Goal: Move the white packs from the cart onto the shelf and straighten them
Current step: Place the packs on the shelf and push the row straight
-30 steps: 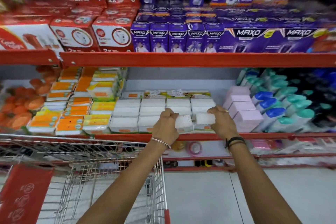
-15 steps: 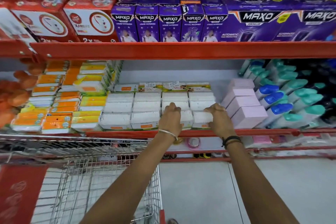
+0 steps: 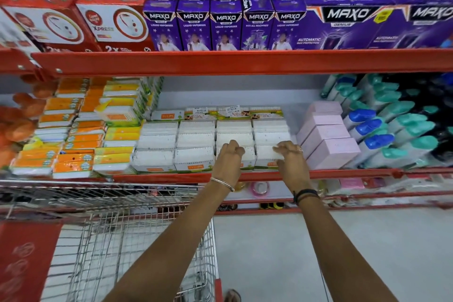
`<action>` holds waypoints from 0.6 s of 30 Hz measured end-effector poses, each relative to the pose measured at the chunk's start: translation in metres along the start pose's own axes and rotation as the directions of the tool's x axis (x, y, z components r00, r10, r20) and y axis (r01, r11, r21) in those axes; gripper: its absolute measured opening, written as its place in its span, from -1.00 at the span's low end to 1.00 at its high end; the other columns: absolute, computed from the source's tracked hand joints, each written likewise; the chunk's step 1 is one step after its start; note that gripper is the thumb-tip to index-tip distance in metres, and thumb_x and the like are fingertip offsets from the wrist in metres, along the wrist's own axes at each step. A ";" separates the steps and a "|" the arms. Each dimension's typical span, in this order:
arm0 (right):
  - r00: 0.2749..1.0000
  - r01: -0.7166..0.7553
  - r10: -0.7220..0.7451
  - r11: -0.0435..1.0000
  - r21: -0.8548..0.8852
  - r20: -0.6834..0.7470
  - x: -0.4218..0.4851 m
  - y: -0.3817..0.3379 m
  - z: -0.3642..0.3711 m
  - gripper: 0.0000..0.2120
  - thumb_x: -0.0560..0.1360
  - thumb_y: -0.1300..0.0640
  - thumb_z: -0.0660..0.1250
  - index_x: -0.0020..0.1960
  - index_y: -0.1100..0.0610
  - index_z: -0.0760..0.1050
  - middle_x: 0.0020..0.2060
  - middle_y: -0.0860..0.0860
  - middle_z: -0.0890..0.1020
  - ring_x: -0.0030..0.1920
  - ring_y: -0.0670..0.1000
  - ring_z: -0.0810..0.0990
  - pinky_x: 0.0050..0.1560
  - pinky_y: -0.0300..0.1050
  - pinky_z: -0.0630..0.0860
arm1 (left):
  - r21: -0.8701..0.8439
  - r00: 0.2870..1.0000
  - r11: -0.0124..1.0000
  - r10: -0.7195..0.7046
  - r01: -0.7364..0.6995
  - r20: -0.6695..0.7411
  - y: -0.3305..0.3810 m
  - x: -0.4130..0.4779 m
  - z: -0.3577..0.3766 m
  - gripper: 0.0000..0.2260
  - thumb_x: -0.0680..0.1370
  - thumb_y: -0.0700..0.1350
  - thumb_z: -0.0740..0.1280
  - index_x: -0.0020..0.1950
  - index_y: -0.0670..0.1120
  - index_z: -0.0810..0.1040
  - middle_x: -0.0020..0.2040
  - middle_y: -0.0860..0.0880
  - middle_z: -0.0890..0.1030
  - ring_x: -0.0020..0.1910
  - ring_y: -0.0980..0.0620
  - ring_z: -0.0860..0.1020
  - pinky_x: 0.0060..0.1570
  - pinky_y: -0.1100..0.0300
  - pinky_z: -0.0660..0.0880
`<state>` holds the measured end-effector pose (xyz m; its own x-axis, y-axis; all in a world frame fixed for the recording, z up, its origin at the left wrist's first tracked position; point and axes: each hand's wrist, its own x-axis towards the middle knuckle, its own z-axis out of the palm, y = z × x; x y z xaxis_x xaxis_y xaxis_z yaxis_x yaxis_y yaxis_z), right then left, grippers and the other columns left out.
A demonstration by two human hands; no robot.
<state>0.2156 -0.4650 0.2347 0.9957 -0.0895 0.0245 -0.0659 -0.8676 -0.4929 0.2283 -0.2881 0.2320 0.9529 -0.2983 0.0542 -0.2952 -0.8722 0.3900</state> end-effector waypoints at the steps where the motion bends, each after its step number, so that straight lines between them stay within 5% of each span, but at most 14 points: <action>1: 1.000 0.000 0.000 1.000 0.012 -0.010 -0.002 0.000 0.001 -0.60 0.41 0.50 0.26 0.19 0.24 0.52 0.23 0.10 0.52 0.27 0.14 0.38 0.21 0.02 0.46 | -0.018 1.000 1.000 0.008 -0.008 -0.004 -0.001 0.000 0.001 -0.53 0.32 -0.59 0.20 0.15 -0.27 0.52 0.15 -0.22 0.47 0.13 -0.17 0.43 0.06 0.02 0.53; 5: 0.998 0.050 -0.049 0.998 0.031 -0.029 -0.006 0.000 0.004 -0.66 0.43 0.48 0.25 0.17 0.27 0.52 0.23 0.13 0.52 0.27 0.15 0.41 0.26 -0.01 0.46 | -0.132 0.996 0.991 -0.014 0.001 -0.091 -0.001 -0.009 0.001 -0.58 0.36 -0.55 0.21 0.15 -0.25 0.53 0.18 -0.23 0.47 0.20 -0.17 0.41 0.24 0.05 0.46; 7: 0.994 0.039 -0.025 0.989 0.144 -0.103 -0.012 -0.002 0.006 -0.69 0.46 0.40 0.30 0.18 0.25 0.50 0.24 0.16 0.48 0.26 0.15 0.41 0.25 -0.07 0.42 | -0.335 0.960 0.936 -0.184 0.107 -0.209 0.008 -0.024 0.001 -0.68 0.44 -0.46 0.23 0.15 -0.24 0.50 0.18 -0.22 0.44 0.22 -0.10 0.37 0.28 0.24 0.35; 10: 0.903 -0.145 0.320 0.856 0.496 -0.288 -0.027 -0.012 0.014 -0.69 0.49 0.16 0.36 0.17 0.27 0.44 0.15 0.19 0.47 0.14 0.16 0.49 0.21 0.05 0.49 | -0.704 0.801 0.647 -0.568 0.293 -0.189 0.023 -0.042 0.013 -0.87 0.53 -0.33 0.25 0.02 -0.17 0.48 0.10 -0.21 0.44 0.09 -0.07 0.41 0.23 0.25 0.33; 11: 0.845 -0.236 0.477 0.739 0.631 -0.243 -0.031 -0.016 0.017 -0.65 0.50 0.08 0.35 0.15 0.30 0.42 0.08 0.19 0.48 0.10 0.17 0.51 0.21 0.12 0.50 | -0.824 0.734 0.453 -0.676 0.340 -0.068 0.026 -0.043 0.018 -0.90 0.55 -0.30 0.23 -0.03 -0.11 0.46 0.08 -0.21 0.45 0.09 -0.12 0.44 0.27 0.09 0.38; 13: 0.756 -0.415 0.650 0.382 0.826 0.079 -0.033 -0.020 0.022 -0.59 0.54 -0.05 0.25 0.10 0.32 0.41 -0.03 0.18 0.49 0.03 0.15 0.55 0.22 0.12 0.50 | -0.927 0.616 -0.101 -0.721 0.362 0.319 0.030 -0.037 0.024 -0.87 0.60 -0.24 0.16 0.11 -0.09 0.44 0.13 -0.20 0.46 0.14 -0.17 0.48 0.30 -0.04 0.40; 15: 0.677 -0.529 0.564 -0.074 0.846 0.473 -0.030 -0.022 0.025 -0.47 0.57 -0.11 0.14 0.24 0.36 0.33 0.06 0.28 0.49 0.09 0.16 0.55 0.27 0.02 0.47 | -0.817 0.548 -0.514 -0.618 0.262 0.564 0.032 -0.028 0.023 -0.70 0.65 -0.17 0.08 0.38 -0.19 0.28 0.21 -0.24 0.42 0.24 -0.21 0.47 0.30 -0.02 0.38; 18: 0.645 -0.446 0.381 -0.516 0.732 0.662 -0.021 -0.025 0.024 -0.30 0.56 -0.15 0.12 0.44 0.36 0.05 0.38 0.35 0.30 0.33 0.23 0.42 0.33 0.03 0.41 | -0.741 0.505 -0.662 -0.605 0.111 0.616 0.032 -0.013 0.017 -0.61 0.66 -0.08 0.05 0.45 -0.23 0.16 0.12 -0.22 0.42 0.31 -0.22 0.45 0.30 0.02 0.40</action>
<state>0.1975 -0.4295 0.2255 0.6605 -0.0648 -0.7480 -0.3621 0.8453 -0.3930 0.2057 -0.3190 0.2286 0.6172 0.1382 -0.7746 0.3520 0.8319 0.4289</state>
